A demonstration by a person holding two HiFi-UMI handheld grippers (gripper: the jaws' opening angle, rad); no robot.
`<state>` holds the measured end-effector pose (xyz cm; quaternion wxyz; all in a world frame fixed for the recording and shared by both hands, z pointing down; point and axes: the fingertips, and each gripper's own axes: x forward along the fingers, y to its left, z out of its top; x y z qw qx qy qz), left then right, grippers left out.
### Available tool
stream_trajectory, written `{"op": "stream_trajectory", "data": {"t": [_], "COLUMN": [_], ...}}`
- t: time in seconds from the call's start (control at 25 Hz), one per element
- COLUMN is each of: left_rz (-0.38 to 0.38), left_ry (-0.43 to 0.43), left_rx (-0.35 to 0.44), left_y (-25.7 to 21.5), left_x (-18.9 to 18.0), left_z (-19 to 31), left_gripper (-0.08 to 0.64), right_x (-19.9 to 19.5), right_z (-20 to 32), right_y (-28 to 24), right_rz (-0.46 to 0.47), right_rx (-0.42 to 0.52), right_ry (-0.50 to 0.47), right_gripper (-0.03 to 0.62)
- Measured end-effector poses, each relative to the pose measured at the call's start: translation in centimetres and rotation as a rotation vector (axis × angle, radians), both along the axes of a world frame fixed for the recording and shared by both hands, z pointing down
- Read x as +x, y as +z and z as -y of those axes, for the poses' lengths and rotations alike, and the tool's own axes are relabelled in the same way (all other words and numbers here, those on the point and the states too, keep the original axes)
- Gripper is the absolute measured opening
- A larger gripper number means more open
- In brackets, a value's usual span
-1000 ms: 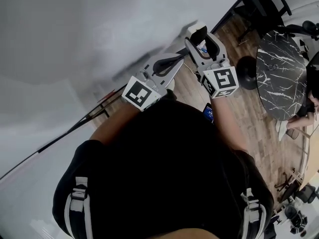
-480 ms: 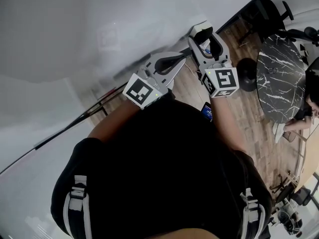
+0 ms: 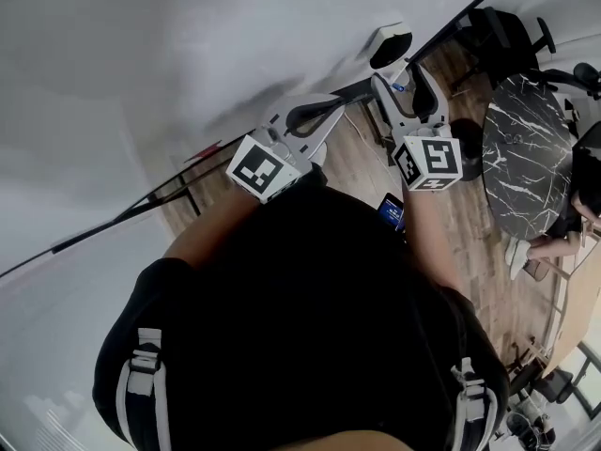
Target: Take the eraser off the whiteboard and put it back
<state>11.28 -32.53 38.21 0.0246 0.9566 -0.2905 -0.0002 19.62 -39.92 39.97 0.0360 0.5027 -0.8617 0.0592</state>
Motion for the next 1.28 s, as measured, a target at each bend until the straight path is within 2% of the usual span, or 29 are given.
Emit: {"op": "stream_trajectory", "data": {"t": [0.24, 0.52, 0.72, 1.0, 1.28], "left_rz": [0.022, 0.063, 0.075, 0.068, 0.072], "left_ry": [-0.061, -0.158, -0.223, -0.276, -0.269], "left_rx": [0.017, 0.0, 0.008, 0.015, 0.025], "left_y": [-0.1, 0.1, -0.1, -0.9, -1.3], "left_x": [-2.1, -6.0, -8.9, -12.2, -15.4], "left_z": [-4.5, -10.5, -12.9, -14.8, -15.2], "left_gripper": [0.005, 0.005, 0.005, 0.005, 0.005], "right_x": [-1.1, -5.6, -8.7, -12.8, -16.0], "right_z": [-5.6, -12.7, -15.7, -18.7, -19.4], "right_y": [-0.8, -0.3, -0.2, -1.6, -1.9], "right_rz": [0.019, 0.036, 0.05, 0.043, 0.036], "right_rx": [0.017, -0.003, 0.001, 0.055, 0.06], "right_ry": [-0.043, -0.185, -0.27, -0.377, -0.398], "right_gripper": [0.308, 0.27, 0.235, 0.122, 0.016]}}
